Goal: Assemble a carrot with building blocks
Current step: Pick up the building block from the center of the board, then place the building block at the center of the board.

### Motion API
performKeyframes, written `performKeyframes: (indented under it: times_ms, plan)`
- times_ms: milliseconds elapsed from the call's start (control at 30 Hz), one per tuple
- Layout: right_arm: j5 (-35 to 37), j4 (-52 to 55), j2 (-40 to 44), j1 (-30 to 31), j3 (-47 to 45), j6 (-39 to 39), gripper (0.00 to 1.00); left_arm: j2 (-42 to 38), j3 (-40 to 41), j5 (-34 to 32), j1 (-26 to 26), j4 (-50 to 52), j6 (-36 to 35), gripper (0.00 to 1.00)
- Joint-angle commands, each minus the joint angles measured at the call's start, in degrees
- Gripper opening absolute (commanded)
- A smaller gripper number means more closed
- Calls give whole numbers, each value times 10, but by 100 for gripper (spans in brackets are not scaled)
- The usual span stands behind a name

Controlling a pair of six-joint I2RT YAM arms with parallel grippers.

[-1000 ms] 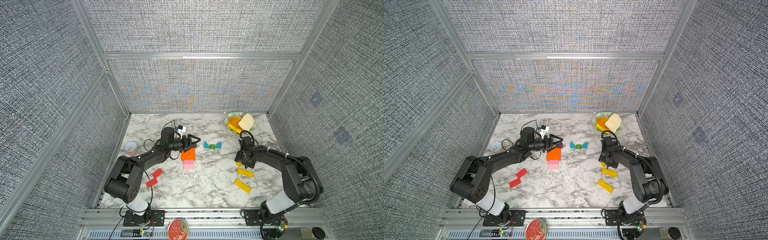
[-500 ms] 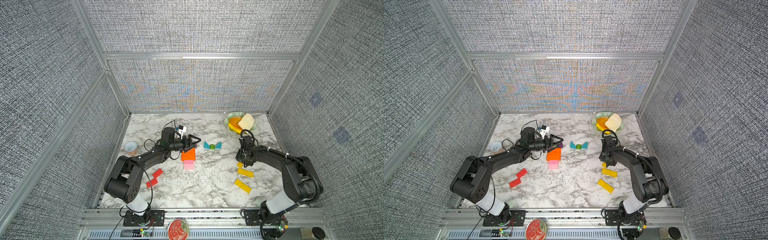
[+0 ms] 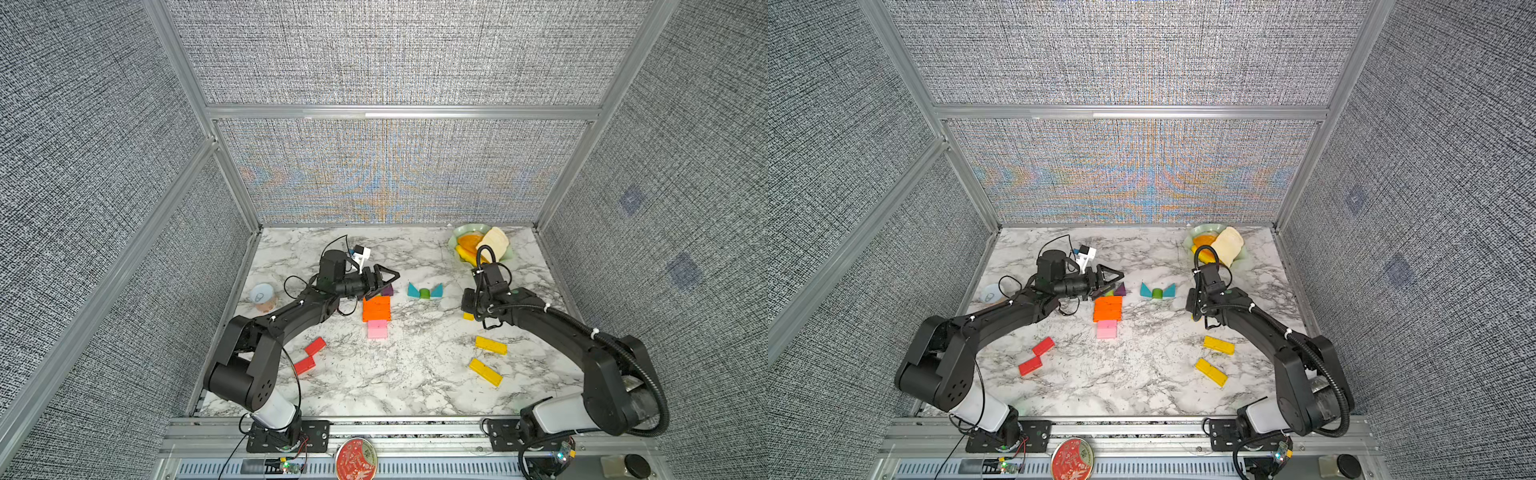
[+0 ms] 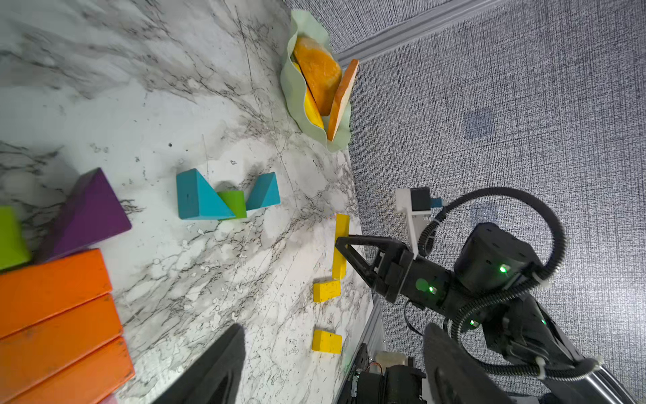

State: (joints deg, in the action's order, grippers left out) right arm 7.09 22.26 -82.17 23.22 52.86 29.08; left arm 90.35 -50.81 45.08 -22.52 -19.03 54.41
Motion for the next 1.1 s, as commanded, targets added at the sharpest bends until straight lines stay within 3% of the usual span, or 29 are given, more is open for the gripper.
performKeyframes:
  times_ms: [0,300,500,600,667,933,1067]
  plan:
    - [21,40,4,41,29,-56,31,-22,-2,-23,19,13,-23,81]
    - [20,56,3,180,53,-162,31,-103,-9,-137,83,92,-83,81]
    - [-9,85,-57,208,81,-217,31,-139,-4,-175,100,100,-91,81]
    - [17,85,-100,215,98,-238,31,-144,0,-183,107,98,-89,81]
    - [30,93,-138,215,123,-256,31,-137,8,-167,108,80,-81,82]
    - [43,79,-228,207,168,-296,31,-39,24,2,107,-56,26,81]
    - [37,78,-255,195,185,-311,32,-11,38,34,101,-111,74,81]
